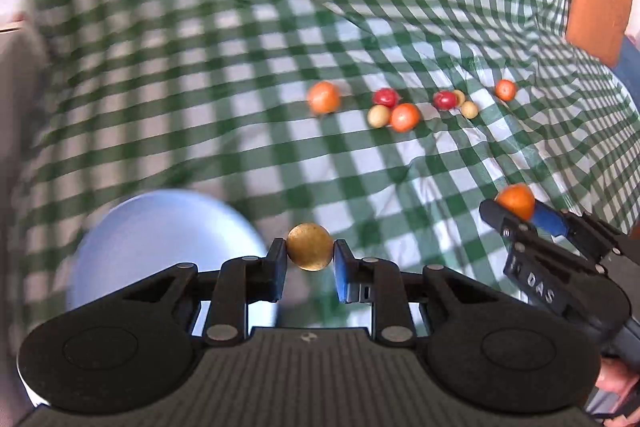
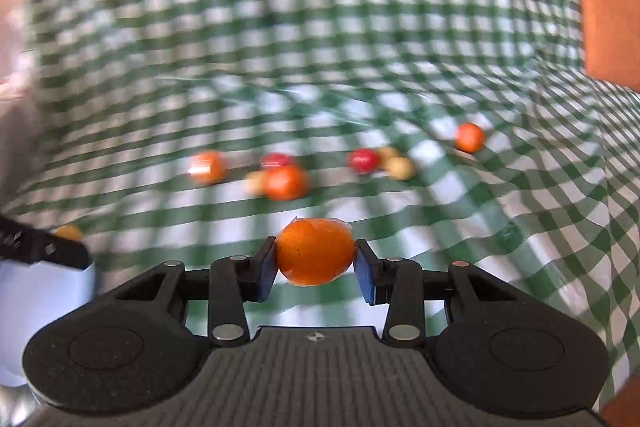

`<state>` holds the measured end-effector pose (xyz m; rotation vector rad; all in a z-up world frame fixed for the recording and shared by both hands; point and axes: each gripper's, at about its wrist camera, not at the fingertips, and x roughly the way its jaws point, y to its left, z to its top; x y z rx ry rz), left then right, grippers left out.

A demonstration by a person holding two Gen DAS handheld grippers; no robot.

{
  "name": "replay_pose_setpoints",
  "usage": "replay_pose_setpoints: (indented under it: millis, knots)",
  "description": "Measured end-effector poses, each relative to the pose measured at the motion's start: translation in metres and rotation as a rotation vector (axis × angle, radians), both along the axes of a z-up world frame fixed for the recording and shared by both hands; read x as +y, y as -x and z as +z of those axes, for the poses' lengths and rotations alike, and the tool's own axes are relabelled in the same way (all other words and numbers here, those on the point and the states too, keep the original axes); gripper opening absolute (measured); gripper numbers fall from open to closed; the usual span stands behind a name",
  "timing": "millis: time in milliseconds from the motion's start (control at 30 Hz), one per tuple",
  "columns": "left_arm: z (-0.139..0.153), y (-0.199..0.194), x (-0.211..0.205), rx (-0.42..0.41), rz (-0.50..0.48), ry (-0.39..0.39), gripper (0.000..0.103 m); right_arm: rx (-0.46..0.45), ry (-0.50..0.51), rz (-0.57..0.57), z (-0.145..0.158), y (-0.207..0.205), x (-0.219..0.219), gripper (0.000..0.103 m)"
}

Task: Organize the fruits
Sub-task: 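Grasp an orange tangerine with the right gripper while the left grasps a yellow plum, then lower the tangerine and plum onto the blue plate and open both grippers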

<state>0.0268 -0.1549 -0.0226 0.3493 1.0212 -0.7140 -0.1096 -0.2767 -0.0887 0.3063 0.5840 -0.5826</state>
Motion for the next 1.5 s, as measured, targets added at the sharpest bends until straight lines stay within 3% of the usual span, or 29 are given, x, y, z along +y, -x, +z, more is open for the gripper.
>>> replay_pose_setpoints:
  millis: [167, 333, 633, 1033, 1500]
  knots:
    - [0.035, 0.025, 0.078, -0.035, 0.088, 0.019, 0.027, -0.051, -0.015, 0.164, 0.045, 0.019, 0.078, 0.042]
    - [0.049, 0.044, 0.144, -0.062, 0.159, 0.005, 0.027, -0.064, -0.053, 0.305, 0.074, 0.028, 0.15, 0.042]
    - [0.047, 0.053, 0.221, -0.048, 0.252, 0.046, 0.027, 0.01, -0.009, 0.418, 0.086, 0.025, 0.22, 0.042]
    - [0.044, 0.043, 0.232, -0.05, 0.273, 0.089, 0.027, 0.059, 0.046, 0.427, 0.093, 0.017, 0.224, 0.042]
    - [0.01, -0.015, 0.172, -0.021, 0.232, 0.019, 0.027, 0.142, 0.008, 0.396, 0.053, -0.029, 0.195, 0.042]
